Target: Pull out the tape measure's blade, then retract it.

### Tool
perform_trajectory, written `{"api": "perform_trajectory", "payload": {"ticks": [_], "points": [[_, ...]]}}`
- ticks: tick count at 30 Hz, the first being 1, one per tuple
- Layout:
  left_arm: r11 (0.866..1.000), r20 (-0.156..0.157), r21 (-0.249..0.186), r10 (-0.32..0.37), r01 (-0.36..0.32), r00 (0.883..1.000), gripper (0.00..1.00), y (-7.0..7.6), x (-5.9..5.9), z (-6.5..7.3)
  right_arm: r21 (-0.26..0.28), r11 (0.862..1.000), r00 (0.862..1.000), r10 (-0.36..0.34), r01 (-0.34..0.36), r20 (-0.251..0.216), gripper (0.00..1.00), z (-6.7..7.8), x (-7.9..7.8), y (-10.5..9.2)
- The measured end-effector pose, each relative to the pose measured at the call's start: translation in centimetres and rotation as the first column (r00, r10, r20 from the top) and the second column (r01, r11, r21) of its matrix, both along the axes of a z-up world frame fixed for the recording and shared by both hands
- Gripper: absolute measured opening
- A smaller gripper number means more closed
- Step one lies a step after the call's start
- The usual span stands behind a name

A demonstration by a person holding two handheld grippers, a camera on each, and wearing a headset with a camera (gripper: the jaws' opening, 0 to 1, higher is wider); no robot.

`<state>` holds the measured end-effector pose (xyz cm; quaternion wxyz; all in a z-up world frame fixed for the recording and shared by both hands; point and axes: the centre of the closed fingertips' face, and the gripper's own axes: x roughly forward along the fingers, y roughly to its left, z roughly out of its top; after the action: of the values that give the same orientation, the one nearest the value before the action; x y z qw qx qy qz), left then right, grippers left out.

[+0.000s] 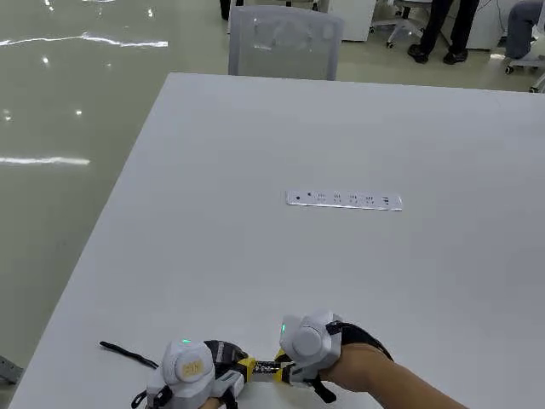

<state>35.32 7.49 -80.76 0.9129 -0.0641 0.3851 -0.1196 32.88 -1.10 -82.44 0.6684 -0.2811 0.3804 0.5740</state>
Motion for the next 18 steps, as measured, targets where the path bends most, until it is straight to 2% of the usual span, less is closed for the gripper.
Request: {"api": "perform_trajectory", "payload": {"ticks": [8,18], "points": [[1.0,0.0,-0.001,0.002,-0.002,1.0,0.64,0.0,0.0,0.0,0.014,1.0,1.0,-0.002,0.002,-0.008,0.15,0.0,0.0,0.7],[1.0,-0.002,-0.013,0.005,-0.005,1.0,0.64,0.0,0.0,0.1,0.053,0.999,1.0,0.007,-0.007,0.004,0.15,0.0,0.1,2.9]]}}
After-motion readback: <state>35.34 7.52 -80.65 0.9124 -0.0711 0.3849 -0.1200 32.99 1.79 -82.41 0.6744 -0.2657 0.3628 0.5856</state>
